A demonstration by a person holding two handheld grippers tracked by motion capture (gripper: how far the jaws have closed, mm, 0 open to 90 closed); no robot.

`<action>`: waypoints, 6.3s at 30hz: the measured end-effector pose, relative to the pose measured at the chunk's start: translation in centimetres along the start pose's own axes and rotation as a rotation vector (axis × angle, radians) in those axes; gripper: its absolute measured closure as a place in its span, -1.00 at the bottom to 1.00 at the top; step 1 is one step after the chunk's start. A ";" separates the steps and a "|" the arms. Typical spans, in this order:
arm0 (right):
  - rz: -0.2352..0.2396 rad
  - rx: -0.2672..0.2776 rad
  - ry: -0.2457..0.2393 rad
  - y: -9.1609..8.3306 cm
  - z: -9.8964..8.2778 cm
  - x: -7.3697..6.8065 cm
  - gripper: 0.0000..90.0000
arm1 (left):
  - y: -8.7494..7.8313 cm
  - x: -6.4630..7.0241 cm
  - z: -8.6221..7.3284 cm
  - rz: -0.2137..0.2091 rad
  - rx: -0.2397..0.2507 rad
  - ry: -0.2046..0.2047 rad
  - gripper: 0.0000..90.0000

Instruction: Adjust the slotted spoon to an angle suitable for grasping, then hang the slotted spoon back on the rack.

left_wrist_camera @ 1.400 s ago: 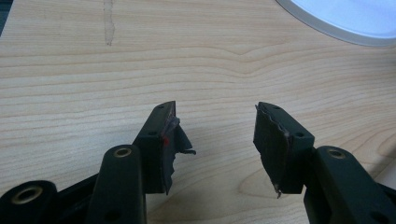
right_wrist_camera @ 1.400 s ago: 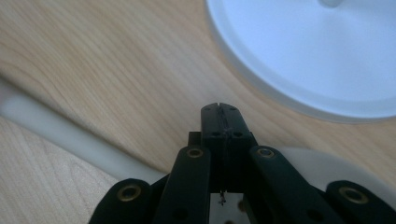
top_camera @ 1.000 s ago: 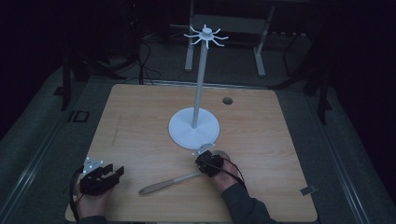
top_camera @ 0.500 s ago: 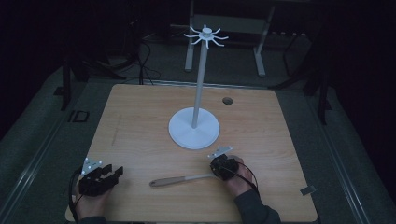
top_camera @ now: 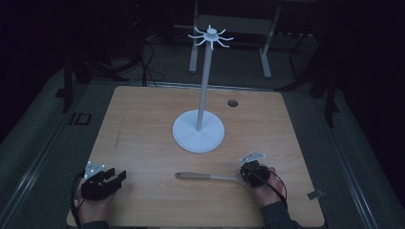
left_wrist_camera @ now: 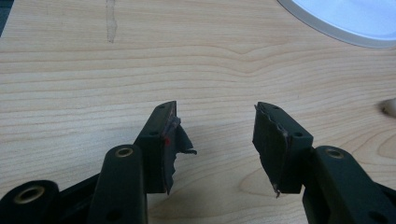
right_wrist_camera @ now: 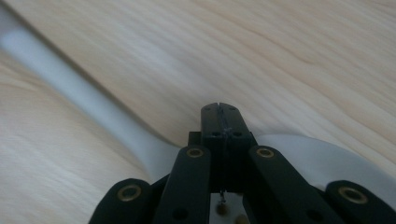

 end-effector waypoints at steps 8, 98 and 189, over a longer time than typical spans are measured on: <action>-0.008 0.039 0.104 -1.9 -1.5 3.0 0.95 | 0.2 0.2 0.0 -0.001 -0.005 0.004 0.12; 0.378 -0.055 -0.482 1.9 5.7 -6.8 0.55 | 0.9 0.9 0.3 -0.016 -0.019 0.038 0.12; 0.225 0.533 -0.301 -4.3 12.7 -4.1 0.68 | 1.0 1.1 0.3 -0.013 -0.021 0.042 0.12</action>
Point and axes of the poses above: each handheld gripper's, and its own axes: y roughly forward along the jaws, z roughly out of its top, x roughly to its right, the point moved 6 cm from there along y, roughly forward along the jaws, and after that the axes turned 10 degrees about z, right-handed, at the moved point
